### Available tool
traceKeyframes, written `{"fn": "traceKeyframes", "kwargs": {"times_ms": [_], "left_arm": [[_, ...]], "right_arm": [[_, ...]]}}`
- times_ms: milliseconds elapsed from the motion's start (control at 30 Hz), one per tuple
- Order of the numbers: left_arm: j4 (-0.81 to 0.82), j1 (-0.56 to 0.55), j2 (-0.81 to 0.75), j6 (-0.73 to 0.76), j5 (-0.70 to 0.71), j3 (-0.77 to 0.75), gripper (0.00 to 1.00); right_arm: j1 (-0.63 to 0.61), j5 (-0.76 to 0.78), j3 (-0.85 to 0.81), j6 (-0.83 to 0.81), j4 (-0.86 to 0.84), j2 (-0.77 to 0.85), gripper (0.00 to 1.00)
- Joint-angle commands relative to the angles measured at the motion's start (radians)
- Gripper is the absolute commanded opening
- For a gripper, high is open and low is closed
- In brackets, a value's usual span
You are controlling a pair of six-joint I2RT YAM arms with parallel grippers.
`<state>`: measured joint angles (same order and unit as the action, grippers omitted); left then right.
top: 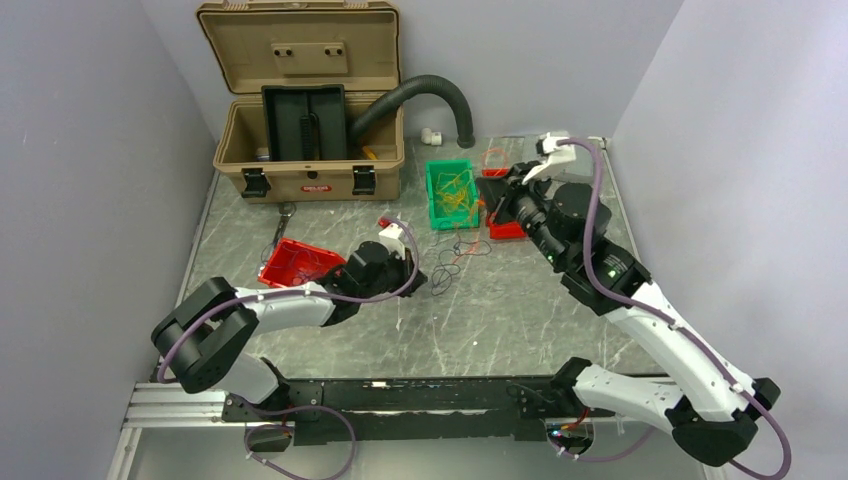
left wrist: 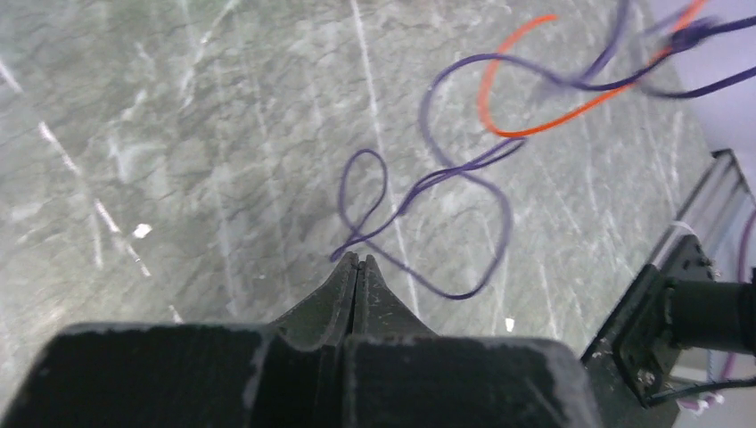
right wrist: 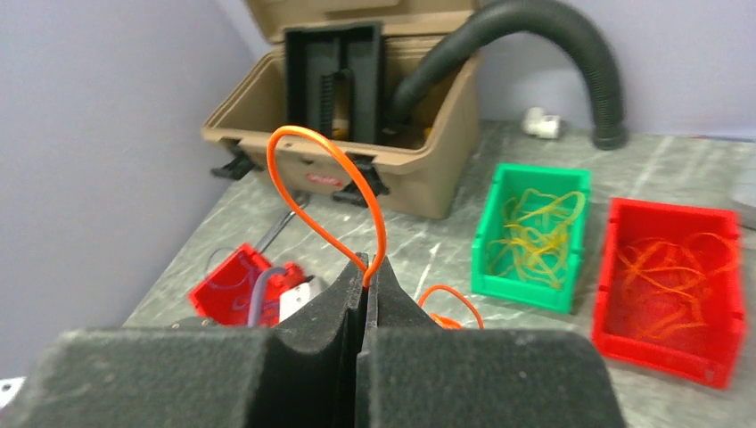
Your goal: Untangle the cables
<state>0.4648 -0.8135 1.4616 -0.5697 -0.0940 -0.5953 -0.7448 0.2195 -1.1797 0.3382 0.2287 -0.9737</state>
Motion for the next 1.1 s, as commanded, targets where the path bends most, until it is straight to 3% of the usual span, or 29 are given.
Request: {"fn": "traceKeyframes", "kwargs": {"times_ms": [0,167,233,267,333,400,533,633,1067], "left_arm": [[-0.131,-0.002,-0.03,0.009,0.091,-0.032,0.0],[-0.14,-0.002,-0.07,0.03,0.091,0.023,0.0],[-0.095,-0.008,-0.084,0.072,0.03,0.043,0.0],[-0.03,-0.025,-0.09,0.104,-0.019,0.06,0.1],[0.034,-0.089,-0.101,0.156,-0.014,0.065,0.46],[0.007,-0.153,-0.091,0.21,0.035,0.022,0.66],[-0.005,-0.198,-0.033,0.243,0.06,-0.056,0.78],[0.056,-0.202,0.01,0.234,0.057,-0.086,0.97],[0.269,-0.204,0.077,0.273,0.175,-0.073,0.99]], "right_arm": [[0.022,0.183,-0.129,-0.063,0.082,0.061,0.0],[0.029,0.25,-0.198,-0.11,0.12,0.089,0.0],[0.028,0.246,-0.218,-0.115,0.131,0.083,0.0],[0.029,0.239,-0.228,-0.116,0.14,0.071,0.0],[0.028,0.223,-0.246,-0.111,0.153,0.053,0.0],[0.028,0.221,-0.257,-0.104,0.155,0.039,0.0],[0.029,0.22,-0.29,-0.101,0.159,0.027,0.0],[0.029,0.213,-0.314,-0.1,0.159,0.021,0.0],[0.029,0.087,-0.408,-0.057,0.122,-0.047,0.0]]}}
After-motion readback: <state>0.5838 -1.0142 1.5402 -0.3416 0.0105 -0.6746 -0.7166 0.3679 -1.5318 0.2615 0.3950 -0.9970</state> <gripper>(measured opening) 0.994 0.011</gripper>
